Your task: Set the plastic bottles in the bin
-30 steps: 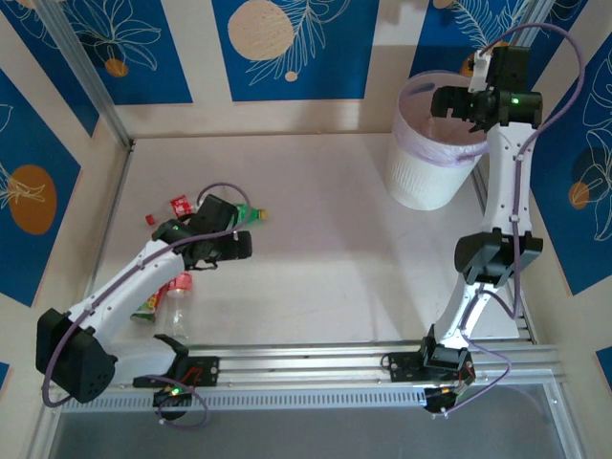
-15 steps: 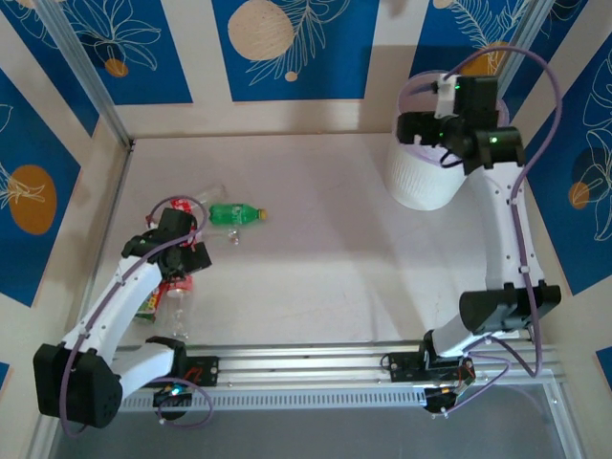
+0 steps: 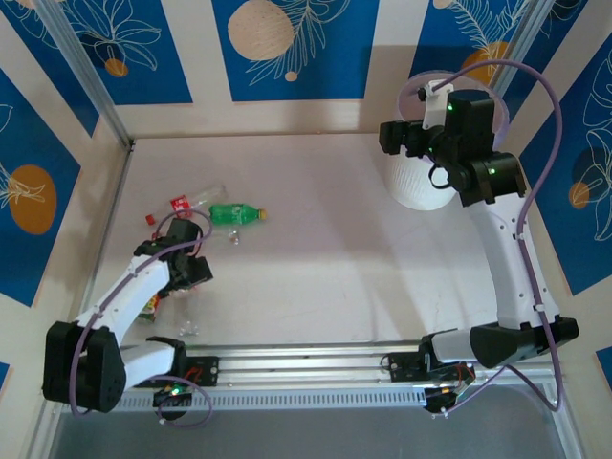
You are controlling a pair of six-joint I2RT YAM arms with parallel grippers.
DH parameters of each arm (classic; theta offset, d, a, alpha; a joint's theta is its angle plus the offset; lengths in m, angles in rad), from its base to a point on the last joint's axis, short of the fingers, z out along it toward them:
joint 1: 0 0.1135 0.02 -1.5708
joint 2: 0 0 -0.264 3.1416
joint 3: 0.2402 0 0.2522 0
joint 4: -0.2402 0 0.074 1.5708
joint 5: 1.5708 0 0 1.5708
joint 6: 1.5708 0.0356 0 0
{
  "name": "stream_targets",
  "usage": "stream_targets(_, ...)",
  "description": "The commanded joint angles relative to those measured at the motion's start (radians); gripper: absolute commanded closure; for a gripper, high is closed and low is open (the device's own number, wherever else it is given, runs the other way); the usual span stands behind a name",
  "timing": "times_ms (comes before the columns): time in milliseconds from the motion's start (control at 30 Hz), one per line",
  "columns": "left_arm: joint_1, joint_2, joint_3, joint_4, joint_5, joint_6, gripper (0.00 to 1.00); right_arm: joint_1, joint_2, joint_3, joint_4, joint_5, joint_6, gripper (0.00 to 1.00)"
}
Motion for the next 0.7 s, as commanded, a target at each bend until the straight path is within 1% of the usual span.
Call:
stream_targets(0, 0.009, 0.028, -0.018, 0.038, 0.034, 0.01, 0.17, 0.006, -0.034, -0.042, 0.037, -0.034, 0.012, 0.01)
stream_targets(100, 0.008, 0.055, -0.017, 0.07, 0.071, 0.01, 0.21, 0.006, -0.051, -0.08, 0.057, -0.053, 0.022, 0.01)
stream_targets(433, 0.006, 0.112, -0.037, 0.159, 0.114, 0.0, 0.22, 0.002, -0.068, -0.152, 0.043, -0.098, 0.031, 0.01)
stream_targets(667, 0.004, 0.121, -0.038, 0.191, 0.134, 0.005, 0.28, -0.013, -0.09, -0.213, 0.032, -0.198, 0.044, 0.01)
